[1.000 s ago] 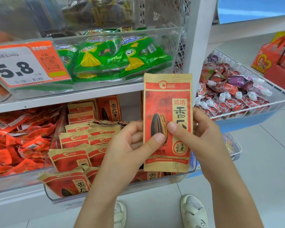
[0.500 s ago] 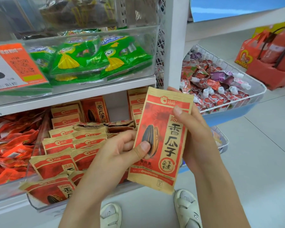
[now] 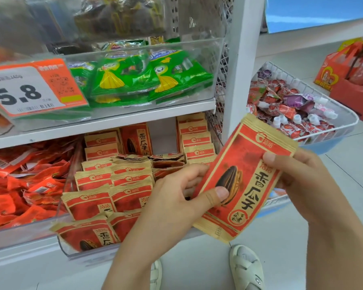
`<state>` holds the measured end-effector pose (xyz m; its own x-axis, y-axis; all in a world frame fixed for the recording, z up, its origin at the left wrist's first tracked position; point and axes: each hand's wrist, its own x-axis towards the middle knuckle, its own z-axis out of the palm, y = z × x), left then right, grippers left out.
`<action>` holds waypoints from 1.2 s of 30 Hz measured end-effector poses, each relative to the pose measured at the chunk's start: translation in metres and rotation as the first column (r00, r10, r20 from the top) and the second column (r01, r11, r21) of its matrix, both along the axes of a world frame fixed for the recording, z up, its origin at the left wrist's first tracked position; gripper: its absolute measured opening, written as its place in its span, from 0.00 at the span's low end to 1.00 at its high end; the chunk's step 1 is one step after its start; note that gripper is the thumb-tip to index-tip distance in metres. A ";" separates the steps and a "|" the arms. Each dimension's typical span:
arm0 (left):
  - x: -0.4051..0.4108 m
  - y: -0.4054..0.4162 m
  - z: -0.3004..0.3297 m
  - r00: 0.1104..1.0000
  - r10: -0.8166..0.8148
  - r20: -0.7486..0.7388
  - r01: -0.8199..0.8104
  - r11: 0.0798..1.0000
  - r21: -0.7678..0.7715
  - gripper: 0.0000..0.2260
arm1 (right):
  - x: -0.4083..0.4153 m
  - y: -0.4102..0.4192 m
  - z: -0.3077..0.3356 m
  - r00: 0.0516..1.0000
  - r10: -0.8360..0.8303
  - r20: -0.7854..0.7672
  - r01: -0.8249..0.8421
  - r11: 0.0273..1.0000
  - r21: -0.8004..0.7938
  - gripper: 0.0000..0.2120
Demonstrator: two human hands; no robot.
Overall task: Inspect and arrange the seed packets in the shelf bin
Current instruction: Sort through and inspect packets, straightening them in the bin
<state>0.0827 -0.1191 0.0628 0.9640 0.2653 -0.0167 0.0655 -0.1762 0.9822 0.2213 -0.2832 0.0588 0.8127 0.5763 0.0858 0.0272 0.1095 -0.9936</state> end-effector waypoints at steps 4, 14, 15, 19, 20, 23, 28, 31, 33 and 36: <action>-0.001 0.014 0.004 0.972 0.226 0.059 -0.233 0.939 0.253 0.15 | 0.005 -0.008 0.005 0.990 -0.005 0.141 0.000 0.999 0.034 0.25; 0.007 0.062 -0.027 0.857 0.436 -0.274 0.025 0.497 0.867 0.29 | -0.006 0.049 0.021 0.937 -0.068 0.342 0.069 0.998 0.010 0.10; 0.007 0.062 -0.028 0.859 0.431 -0.277 0.032 0.495 0.868 0.29 | -0.006 0.057 0.018 0.926 -0.041 0.376 0.053 0.998 -0.023 0.09; 0.006 0.063 -0.028 0.861 0.424 -0.282 0.049 0.481 0.875 0.29 | 0.002 0.079 0.003 0.903 0.046 0.427 0.010 0.992 -0.128 0.12; 0.006 0.063 -0.028 0.862 0.424 -0.279 0.047 0.480 0.876 0.29 | 0.004 0.084 0.000 0.899 0.064 0.432 0.004 0.988 -0.155 0.12; 0.006 0.064 -0.028 0.866 0.418 -0.273 0.040 0.486 0.873 0.28 | 0.011 0.100 -0.007 0.884 0.140 0.445 -0.027 0.968 -0.251 0.12; 0.007 0.066 -0.031 0.878 0.410 -0.247 0.013 0.495 0.869 0.28 | 0.027 0.132 -0.021 0.816 0.243 0.524 0.028 0.889 -0.456 0.11; 0.007 0.067 -0.032 0.884 0.410 -0.227 -0.009 0.499 0.866 0.28 | 0.030 0.147 -0.027 0.769 0.297 0.566 0.091 0.826 -0.556 0.11; 0.006 0.067 -0.032 0.886 0.411 -0.216 -0.021 0.500 0.866 0.28 | 0.032 0.157 -0.029 0.738 0.332 0.588 0.125 0.788 -0.603 0.11; 0.006 0.067 -0.033 0.889 0.411 -0.205 -0.033 0.503 0.864 0.27 | 0.039 0.169 -0.029 0.759 0.310 0.572 0.173 0.751 -0.637 0.12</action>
